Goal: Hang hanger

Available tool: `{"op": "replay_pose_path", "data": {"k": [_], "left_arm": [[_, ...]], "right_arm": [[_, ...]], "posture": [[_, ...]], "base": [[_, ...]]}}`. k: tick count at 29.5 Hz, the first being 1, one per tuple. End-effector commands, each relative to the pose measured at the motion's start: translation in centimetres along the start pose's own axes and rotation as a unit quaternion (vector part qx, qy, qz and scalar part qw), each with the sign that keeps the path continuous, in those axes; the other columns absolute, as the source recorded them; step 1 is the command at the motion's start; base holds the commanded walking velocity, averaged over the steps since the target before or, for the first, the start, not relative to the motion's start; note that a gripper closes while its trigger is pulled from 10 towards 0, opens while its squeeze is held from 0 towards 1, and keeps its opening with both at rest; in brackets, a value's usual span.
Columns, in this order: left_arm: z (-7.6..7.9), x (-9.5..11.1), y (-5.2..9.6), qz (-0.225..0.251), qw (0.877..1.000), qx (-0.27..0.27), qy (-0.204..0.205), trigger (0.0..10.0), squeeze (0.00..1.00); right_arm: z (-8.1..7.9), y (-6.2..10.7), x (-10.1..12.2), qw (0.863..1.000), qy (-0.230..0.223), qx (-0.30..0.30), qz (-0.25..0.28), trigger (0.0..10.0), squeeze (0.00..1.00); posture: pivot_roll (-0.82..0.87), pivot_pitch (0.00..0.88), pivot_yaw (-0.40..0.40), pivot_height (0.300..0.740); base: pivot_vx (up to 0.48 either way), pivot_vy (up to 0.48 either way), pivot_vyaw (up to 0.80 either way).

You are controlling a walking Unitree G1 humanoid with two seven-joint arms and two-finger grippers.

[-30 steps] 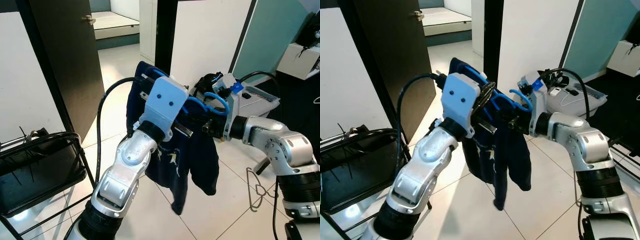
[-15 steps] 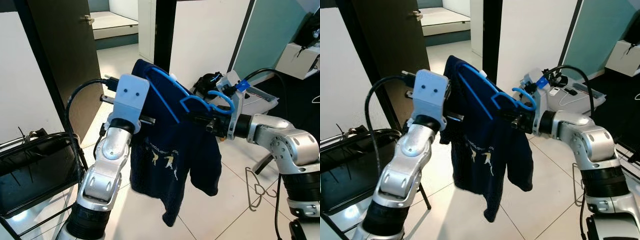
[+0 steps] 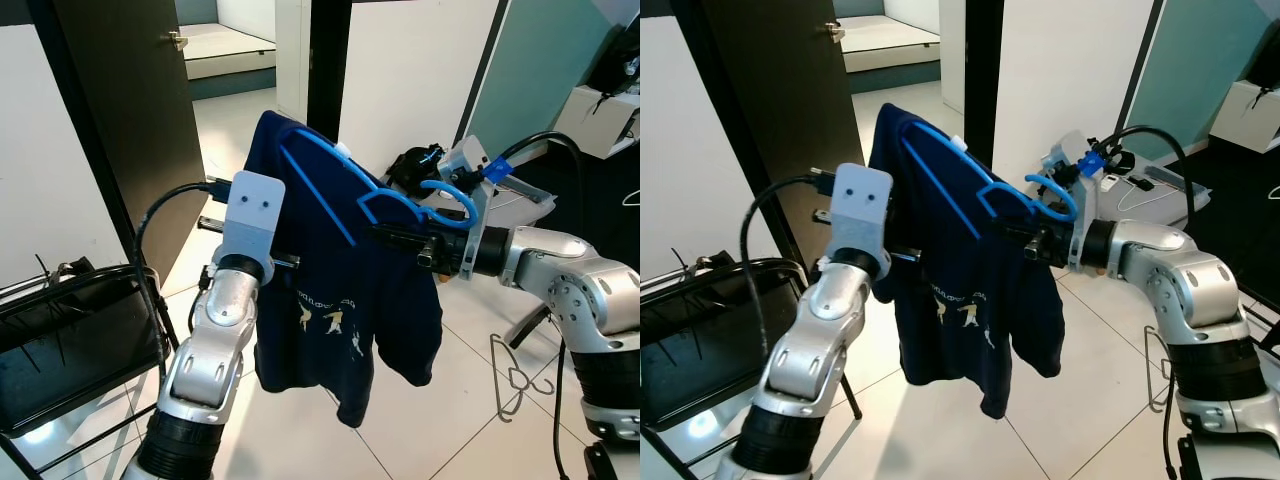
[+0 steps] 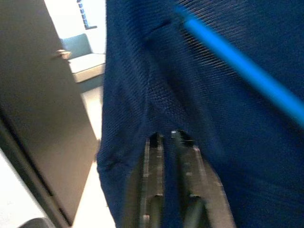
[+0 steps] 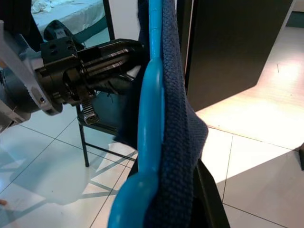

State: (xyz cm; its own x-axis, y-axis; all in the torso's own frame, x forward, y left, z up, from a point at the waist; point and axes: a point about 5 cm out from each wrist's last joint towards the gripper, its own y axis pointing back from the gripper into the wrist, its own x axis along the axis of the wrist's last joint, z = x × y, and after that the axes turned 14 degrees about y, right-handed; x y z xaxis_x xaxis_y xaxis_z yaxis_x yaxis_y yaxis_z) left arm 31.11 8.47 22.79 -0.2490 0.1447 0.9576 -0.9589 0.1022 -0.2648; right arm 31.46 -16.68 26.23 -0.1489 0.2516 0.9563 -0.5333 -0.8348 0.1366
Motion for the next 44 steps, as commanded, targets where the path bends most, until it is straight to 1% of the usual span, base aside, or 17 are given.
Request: {"op": "replay_pose_path", "data": {"k": [1, 10, 11, 13, 14, 15, 16, 21, 26, 28, 30, 31, 33, 34, 36, 39, 44], "left_arm": [[0.5, 0.3, 0.0, 0.007, 1.000, -0.011, 0.012, 10.0, 1.00], [0.4, 0.8, 0.1, 0.014, 1.000, -0.010, 0.013, 10.0, 1.00], [0.3, 1.1, 0.2, 0.018, 1.000, -0.006, 0.009, 10.0, 0.68], [0.1, 1.3, 0.3, 0.021, 1.000, -0.003, 0.006, 10.0, 0.68], [0.1, 1.6, 0.3, 0.025, 1.000, -0.001, 0.004, 10.0, 0.43], [0.1, 1.6, 0.3, 0.025, 1.000, -0.001, 0.004, 10.0, 0.43], [0.2, 1.7, 0.4, 0.028, 1.000, -0.003, 0.006, 10.0, 0.38], [0.7, 2.2, 0.4, 0.039, 0.999, -0.004, 0.007, 10.0, 0.38], [0.8, 1.8, 0.4, 0.031, 0.999, 0.004, -0.003, 10.0, 0.37], [0.5, 1.1, 0.3, 0.015, 0.999, 0.021, -0.020, 10.0, 0.33], [0.3, 0.9, 0.3, 0.009, 0.999, 0.027, -0.026, 10.0, 0.33], [0.0, 0.6, 0.2, 0.001, 0.999, 0.037, -0.032, 10.0, 0.27], [-0.4, 0.2, 0.0, -0.011, 0.998, 0.052, -0.038, 10.0, 0.24], [-0.5, 0.0, -0.1, -0.014, 0.997, 0.057, -0.041, 10.0, 0.20], [-0.6, 0.0, -0.1, -0.016, 0.997, 0.059, -0.042, 10.0, 0.20], [-0.7, -0.1, -0.3, -0.017, 0.996, 0.068, -0.048, 10.0, 0.15], [-1.0, -0.1, -0.5, -0.017, 0.995, 0.079, -0.052, 10.0, 0.13]], "right_arm": [[-0.2, 0.2, 0.7, 1.000, 0.007, 0.005, 0.016, 0.0, 0.00], [-0.1, 0.1, 0.5, 1.000, 0.007, 0.003, 0.013, 0.0, 0.00], [0.0, 0.1, 0.5, 1.000, 0.008, 0.001, 0.011, 0.0, 0.00], [0.0, 0.1, 0.4, 1.000, 0.008, -0.001, 0.010, 0.0, 0.00], [0.1, 0.1, 0.4, 1.000, 0.009, -0.003, 0.009, 0.0, 0.00], [0.1, 0.1, 0.4, 1.000, 0.009, -0.003, 0.009, 0.0, 0.00], [0.1, 0.1, 0.4, 1.000, 0.009, -0.004, 0.009, 0.0, 0.00], [0.1, 0.2, 0.5, 1.000, 0.010, -0.004, 0.010, 0.0, 0.00], [0.1, 0.2, 0.6, 1.000, 0.010, -0.003, 0.011, 0.0, 0.00], [0.1, 0.2, 0.7, 1.000, 0.011, -0.002, 0.012, 0.0, 0.00], [0.0, 0.2, 0.7, 1.000, 0.011, -0.002, 0.013, 0.0, 0.00], [0.0, 0.2, 0.8, 1.000, 0.011, -0.001, 0.013, 0.0, 0.00], [0.0, 0.3, 0.8, 1.000, 0.012, -0.001, 0.013, 0.0, 0.00], [0.0, 0.3, 0.8, 1.000, 0.012, 0.000, 0.014, 0.0, 0.00], [0.0, 0.3, 0.8, 1.000, 0.012, 0.000, 0.014, 0.0, 0.00], [-0.1, 0.3, 0.9, 1.000, 0.012, 0.000, 0.015, 0.0, 0.00], [-0.1, 0.3, 1.0, 1.000, 0.012, 0.001, 0.016, 0.0, 0.00]], "posture": [[-0.04, 0.000, -0.018, 0.740], [-0.03, 0.000, -0.020, 0.740], [-0.03, 0.000, -0.021, 0.740], [-0.03, 0.000, -0.021, 0.740], [-0.03, 0.000, -0.020, 0.740], [-0.03, 0.000, -0.020, 0.740], [-0.03, 0.000, -0.020, 0.740], [-0.03, 0.000, -0.022, 0.740], [-0.03, 0.000, -0.021, 0.740], [-0.04, 0.000, -0.021, 0.740], [-0.04, 0.000, -0.021, 0.740], [-0.04, 0.000, -0.020, 0.740], [-0.04, 0.000, -0.020, 0.740], [-0.04, 0.000, -0.020, 0.740], [-0.04, 0.000, -0.020, 0.740], [-0.04, 0.000, -0.016, 0.740], [-0.04, 0.000, -0.015, 0.740]], "base": [[0.000, 0.000, 0.00], [0.000, 0.000, 0.00], [0.000, 0.000, 0.00], [0.000, 0.000, 0.00], [0.000, 0.000, 0.00], [0.000, 0.000, 0.00], [0.000, 0.000, 0.00], [0.000, 0.000, 0.00], [0.000, 0.000, 0.00], [0.000, 0.000, 0.00], [0.000, 0.000, 0.00], [0.000, 0.000, 0.00], [0.000, 0.000, 0.00], [0.000, 0.000, 0.00], [0.000, 0.000, 0.00], [0.000, 0.000, 0.00], [0.000, 0.000, 0.00]]}}
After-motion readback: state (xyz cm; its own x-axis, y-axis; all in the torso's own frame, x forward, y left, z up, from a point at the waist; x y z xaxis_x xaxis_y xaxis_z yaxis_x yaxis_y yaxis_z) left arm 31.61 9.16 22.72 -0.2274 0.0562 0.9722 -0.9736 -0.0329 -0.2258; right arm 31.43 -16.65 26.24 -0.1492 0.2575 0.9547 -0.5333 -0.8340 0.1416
